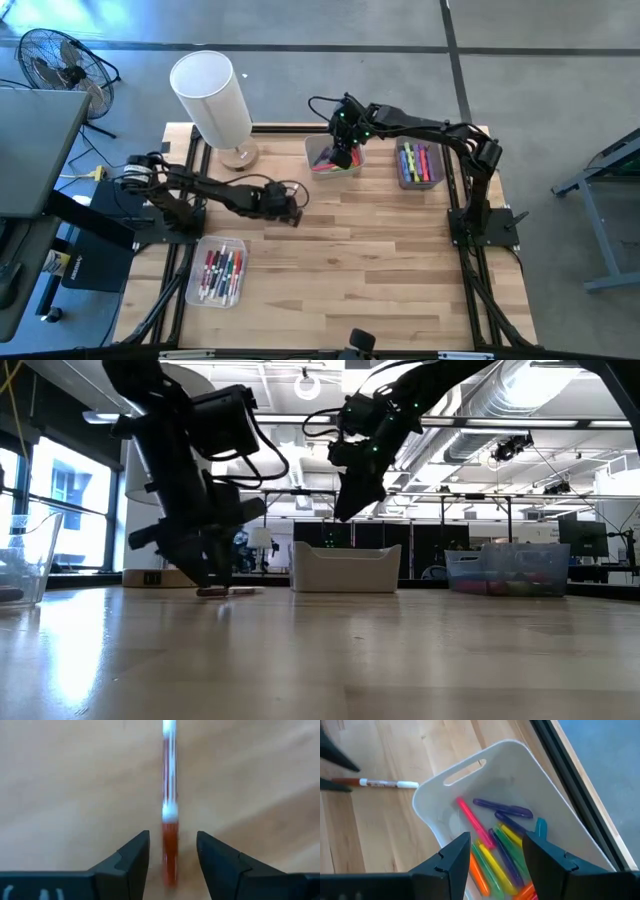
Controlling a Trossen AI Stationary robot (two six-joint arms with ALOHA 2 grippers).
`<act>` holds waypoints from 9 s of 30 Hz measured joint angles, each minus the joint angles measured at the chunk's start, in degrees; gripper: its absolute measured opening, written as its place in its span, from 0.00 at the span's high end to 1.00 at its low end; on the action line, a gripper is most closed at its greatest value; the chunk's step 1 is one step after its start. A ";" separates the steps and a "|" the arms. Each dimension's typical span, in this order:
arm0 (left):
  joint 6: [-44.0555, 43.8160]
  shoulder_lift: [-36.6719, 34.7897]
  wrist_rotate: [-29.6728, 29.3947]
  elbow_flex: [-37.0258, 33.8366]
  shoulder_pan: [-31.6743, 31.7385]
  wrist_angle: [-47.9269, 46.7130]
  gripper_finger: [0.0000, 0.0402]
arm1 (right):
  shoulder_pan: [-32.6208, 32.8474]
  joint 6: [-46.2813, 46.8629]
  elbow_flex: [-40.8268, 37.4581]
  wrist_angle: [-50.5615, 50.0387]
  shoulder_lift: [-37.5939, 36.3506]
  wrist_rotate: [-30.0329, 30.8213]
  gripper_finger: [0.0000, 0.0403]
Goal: Pick & Place Markers
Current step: Put the brown marker pen into the transparent bin, then return to Home Position
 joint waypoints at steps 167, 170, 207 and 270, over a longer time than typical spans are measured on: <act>40.29 -19.23 11.78 7.35 10.09 -7.84 1.00 | 34.49 9.93 -84.82 33.71 -108.37 15.55 1.00; 41.56 -19.23 13.61 7.35 10.09 -7.83 1.00 | 34.49 10.00 -84.82 31.39 -108.30 15.99 1.00; 52.48 -55.74 22.64 -26.43 4.18 23.61 1.00 | 34.49 8.93 -88.92 38.05 -106.45 14.60 1.00; 63.65 -89.11 23.01 -45.08 -3.07 23.35 1.00 | 34.47 8.95 -88.93 38.25 -106.44 14.59 1.00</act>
